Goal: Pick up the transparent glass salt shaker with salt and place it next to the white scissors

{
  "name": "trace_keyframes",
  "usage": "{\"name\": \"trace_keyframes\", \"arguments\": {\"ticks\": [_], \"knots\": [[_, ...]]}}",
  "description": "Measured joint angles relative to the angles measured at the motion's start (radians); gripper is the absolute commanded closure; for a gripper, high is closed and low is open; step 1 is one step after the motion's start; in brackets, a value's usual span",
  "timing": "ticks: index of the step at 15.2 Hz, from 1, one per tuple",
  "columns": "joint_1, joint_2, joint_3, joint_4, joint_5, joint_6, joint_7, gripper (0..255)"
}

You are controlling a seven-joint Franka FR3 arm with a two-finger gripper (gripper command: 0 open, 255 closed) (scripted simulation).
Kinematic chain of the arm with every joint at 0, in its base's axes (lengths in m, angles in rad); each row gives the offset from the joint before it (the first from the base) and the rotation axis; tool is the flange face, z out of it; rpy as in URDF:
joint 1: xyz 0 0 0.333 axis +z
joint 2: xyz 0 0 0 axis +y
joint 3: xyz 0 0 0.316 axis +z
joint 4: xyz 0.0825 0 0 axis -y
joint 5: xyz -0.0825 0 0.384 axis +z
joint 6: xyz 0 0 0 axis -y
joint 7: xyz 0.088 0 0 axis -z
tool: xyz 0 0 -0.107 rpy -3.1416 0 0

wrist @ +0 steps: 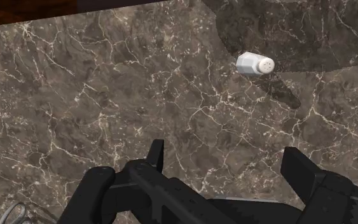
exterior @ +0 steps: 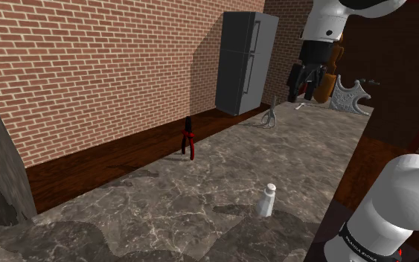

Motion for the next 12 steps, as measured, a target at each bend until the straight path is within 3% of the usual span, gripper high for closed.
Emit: {"name": "trace_keyframes", "arguments": {"ticks": [3,12], "knots": [[-0.001,0.001,0.011,-0.034,0.009,0.024,0.018,0],[0.023,0.002,0.136,-0.28,0.118,0.204,0.18,0]]}}
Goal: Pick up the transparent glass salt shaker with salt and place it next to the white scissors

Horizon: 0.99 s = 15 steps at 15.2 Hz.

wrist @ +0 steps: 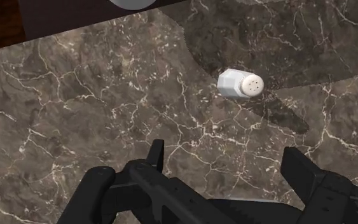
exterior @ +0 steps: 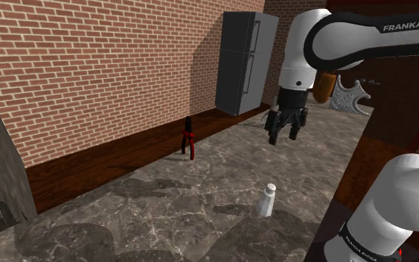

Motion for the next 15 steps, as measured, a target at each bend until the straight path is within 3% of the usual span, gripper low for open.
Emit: {"name": "trace_keyframes", "arguments": {"ticks": [10,15], "knots": [[0.049,0.128,0.147,-0.184,0.151,0.243,0.158,0],[0.062,0.175,0.179,-0.231,0.184,0.334,0.168,0]]}}
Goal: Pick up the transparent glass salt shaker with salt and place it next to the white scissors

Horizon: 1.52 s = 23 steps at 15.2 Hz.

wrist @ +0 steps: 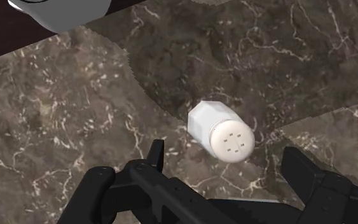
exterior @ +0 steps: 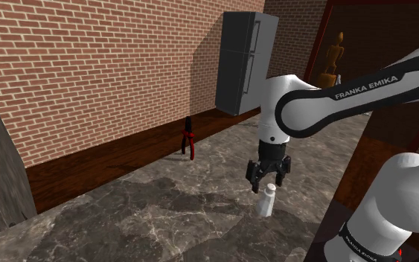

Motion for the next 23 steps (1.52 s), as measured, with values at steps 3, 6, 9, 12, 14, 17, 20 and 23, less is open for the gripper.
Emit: {"name": "trace_keyframes", "arguments": {"ticks": [3,6,9,12,14,17,20,23], "knots": [[0.008,0.022,0.015,-0.023,0.016,0.046,0.002,0],[0.008,0.028,0.017,-0.031,0.019,0.06,-0.001,0],[0.009,0.029,0.017,-0.032,0.019,0.062,-0.002,0],[0.008,0.028,0.017,-0.032,0.018,0.061,-0.002,255],[0.008,0.028,0.017,-0.032,0.018,0.062,-0.002,255],[0.008,0.028,0.017,-0.032,0.018,0.062,-0.002,255],[0.008,0.028,0.017,-0.032,0.019,0.062,-0.002,255],[0.008,0.005,0.01,-0.016,0.012,0.023,0.004,255]]}}
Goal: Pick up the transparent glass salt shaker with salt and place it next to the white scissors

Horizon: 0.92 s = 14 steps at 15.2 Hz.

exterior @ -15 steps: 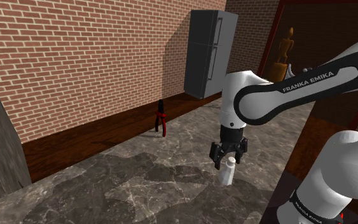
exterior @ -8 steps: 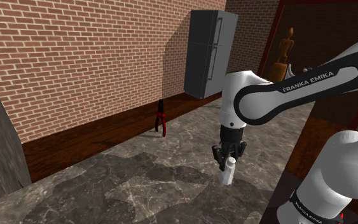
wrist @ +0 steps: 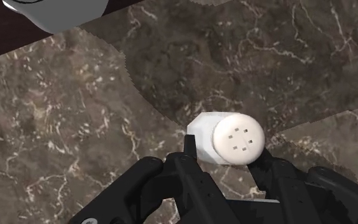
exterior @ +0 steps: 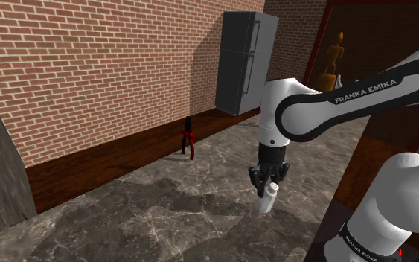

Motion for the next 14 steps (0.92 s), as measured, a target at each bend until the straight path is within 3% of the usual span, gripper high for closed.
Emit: {"name": "trace_keyframes", "arguments": {"ticks": [14], "knots": [[-0.008,-0.109,-0.05,0.12,-0.046,-0.228,0.028,255]]}}
